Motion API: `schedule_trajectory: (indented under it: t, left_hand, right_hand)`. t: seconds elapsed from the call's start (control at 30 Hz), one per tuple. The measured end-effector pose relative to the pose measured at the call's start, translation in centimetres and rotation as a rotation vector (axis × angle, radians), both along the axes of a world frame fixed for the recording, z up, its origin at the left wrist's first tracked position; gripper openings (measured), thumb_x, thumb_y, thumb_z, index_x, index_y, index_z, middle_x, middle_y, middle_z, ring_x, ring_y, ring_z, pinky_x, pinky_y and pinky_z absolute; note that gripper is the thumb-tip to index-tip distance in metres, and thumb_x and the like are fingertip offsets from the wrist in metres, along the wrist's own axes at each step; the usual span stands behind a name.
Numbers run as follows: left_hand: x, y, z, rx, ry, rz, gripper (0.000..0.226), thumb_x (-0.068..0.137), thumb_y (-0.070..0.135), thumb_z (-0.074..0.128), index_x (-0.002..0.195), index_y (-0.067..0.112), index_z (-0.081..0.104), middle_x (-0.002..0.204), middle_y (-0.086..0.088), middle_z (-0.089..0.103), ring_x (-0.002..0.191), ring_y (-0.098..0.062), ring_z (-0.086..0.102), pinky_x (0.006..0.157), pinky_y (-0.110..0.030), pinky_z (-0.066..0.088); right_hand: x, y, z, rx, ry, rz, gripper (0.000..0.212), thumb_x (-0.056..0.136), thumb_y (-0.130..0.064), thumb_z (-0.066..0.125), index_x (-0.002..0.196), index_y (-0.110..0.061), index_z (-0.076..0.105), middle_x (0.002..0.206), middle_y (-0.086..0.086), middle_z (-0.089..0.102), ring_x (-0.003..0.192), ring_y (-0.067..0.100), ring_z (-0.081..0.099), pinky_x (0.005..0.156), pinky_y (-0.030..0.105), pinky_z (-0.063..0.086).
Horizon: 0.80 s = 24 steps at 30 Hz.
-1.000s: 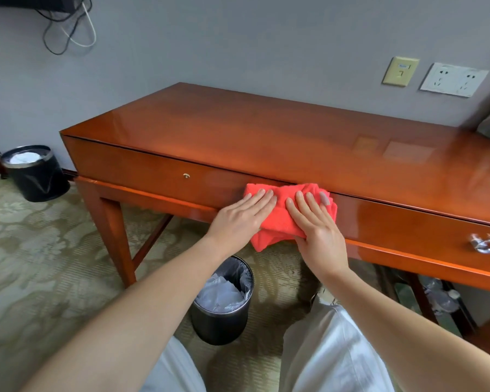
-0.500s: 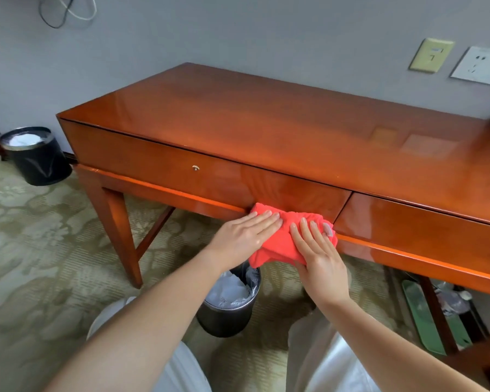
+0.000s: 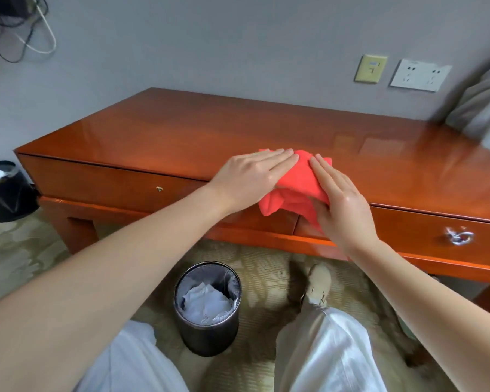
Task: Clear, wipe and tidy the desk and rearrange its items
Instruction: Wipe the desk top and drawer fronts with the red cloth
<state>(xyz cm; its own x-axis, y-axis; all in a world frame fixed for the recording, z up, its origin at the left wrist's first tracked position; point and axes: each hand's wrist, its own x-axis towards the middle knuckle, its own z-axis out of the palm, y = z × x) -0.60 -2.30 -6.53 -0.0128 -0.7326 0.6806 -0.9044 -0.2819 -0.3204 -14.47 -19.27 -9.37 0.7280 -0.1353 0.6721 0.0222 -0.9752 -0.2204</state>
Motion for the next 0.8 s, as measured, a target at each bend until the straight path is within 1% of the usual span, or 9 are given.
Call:
schedule_trajectory:
  t: [0.1,0.13,0.2,0.27,0.37,0.47,0.6,0.7,0.8]
  left_hand:
    - [0.1,-1.2,2.7,0.330,0.420,0.224,0.070,0.099,0.039,0.054,0.157,0.017,0.022,0.162,-0.003,0.025,0.148,-0.020,0.025,0.118,-0.036,0.023]
    - [0.3,-1.5,2.8,0.465,0.566,0.261,0.081,0.096,0.044,0.057,0.159,0.018,0.011,0.165,-0.003,0.013,0.151,-0.019,0.015,0.121,-0.036,0.017]
    - [0.5,-2.0,2.2,0.586,0.697,0.255,0.099,0.089,0.051,0.065,0.158,0.017,0.003,0.166,-0.004,0.004,0.152,-0.018,0.006,0.123,-0.033,0.012]
    - [0.6,-1.8,1.3,0.537,0.697,0.254,0.102,0.084,0.054,0.069,0.158,0.019,0.008,0.166,-0.002,0.011,0.152,-0.018,0.011,0.122,-0.038,0.018]
    - [0.2,-1.0,0.1,0.400,0.590,0.262,0.087,0.088,0.052,0.065,0.157,0.026,0.019,0.162,0.004,0.024,0.148,-0.017,0.024,0.114,-0.043,0.034]
    - [-0.7,0.2,-0.9,0.287,0.518,0.288,0.074,0.092,0.048,0.062,0.155,0.031,0.026,0.160,0.011,0.030,0.145,-0.014,0.032,0.107,-0.043,0.040]
    - [-1.4,2.5,-2.3,0.184,0.499,0.285,0.070,0.095,0.042,0.059,0.156,0.029,0.026,0.160,0.012,0.027,0.147,-0.008,0.026,0.111,-0.037,0.038]
    - [-0.9,5.5,-3.1,0.164,0.480,0.345,0.071,0.098,0.038,0.056,0.157,0.029,0.017,0.163,0.012,0.018,0.149,-0.006,0.016,0.115,-0.029,0.030]
    - [0.6,9.1,-4.0,0.149,0.506,0.441,0.078,0.098,0.028,0.058,0.158,0.029,0.009,0.164,0.010,0.011,0.151,-0.011,0.014,0.115,-0.038,0.032]
  right_hand:
    - [1.5,-1.0,2.4,0.111,0.214,0.002,0.075,0.091,-0.027,0.064,0.155,-0.022,0.025,0.156,0.002,0.035,0.141,0.027,0.036,0.110,0.038,0.036]
    - [1.8,-1.2,3.1,0.138,0.361,0.004,0.082,0.089,-0.034,0.067,0.156,-0.024,0.021,0.156,0.002,0.034,0.141,0.027,0.036,0.112,0.037,0.033]
    - [2.3,-1.5,3.8,0.119,0.615,-0.021,0.097,0.081,-0.050,0.071,0.156,-0.028,0.014,0.157,0.001,0.033,0.141,0.026,0.035,0.114,0.039,0.031]
    - [2.3,-1.5,3.9,0.094,0.648,-0.052,0.098,0.077,-0.057,0.072,0.155,-0.033,0.017,0.151,0.002,0.043,0.133,0.031,0.045,0.109,0.040,0.037]
    - [1.8,-0.8,2.6,0.009,0.472,-0.118,0.082,0.080,-0.050,0.071,0.150,-0.040,0.030,0.135,0.003,0.060,0.117,0.036,0.056,0.097,0.041,0.044]
    - [1.3,0.7,1.1,-0.016,0.318,-0.155,0.071,0.083,-0.043,0.071,0.146,-0.039,0.039,0.132,-0.001,0.061,0.116,0.030,0.057,0.091,0.037,0.046]
    - [1.7,3.0,-0.3,0.013,0.221,-0.098,0.070,0.079,-0.036,0.076,0.143,-0.032,0.047,0.132,-0.004,0.061,0.118,0.025,0.057,0.083,0.034,0.048]
    - [3.1,5.4,-0.7,-0.023,0.254,-0.036,0.076,0.082,-0.037,0.073,0.149,-0.031,0.037,0.148,-0.007,0.046,0.134,0.019,0.046,0.086,0.035,0.050]
    - [5.4,8.8,-0.8,-0.088,0.362,0.041,0.078,0.092,-0.038,0.060,0.156,-0.030,0.017,0.161,-0.003,0.022,0.149,0.017,0.018,0.102,0.037,0.043]
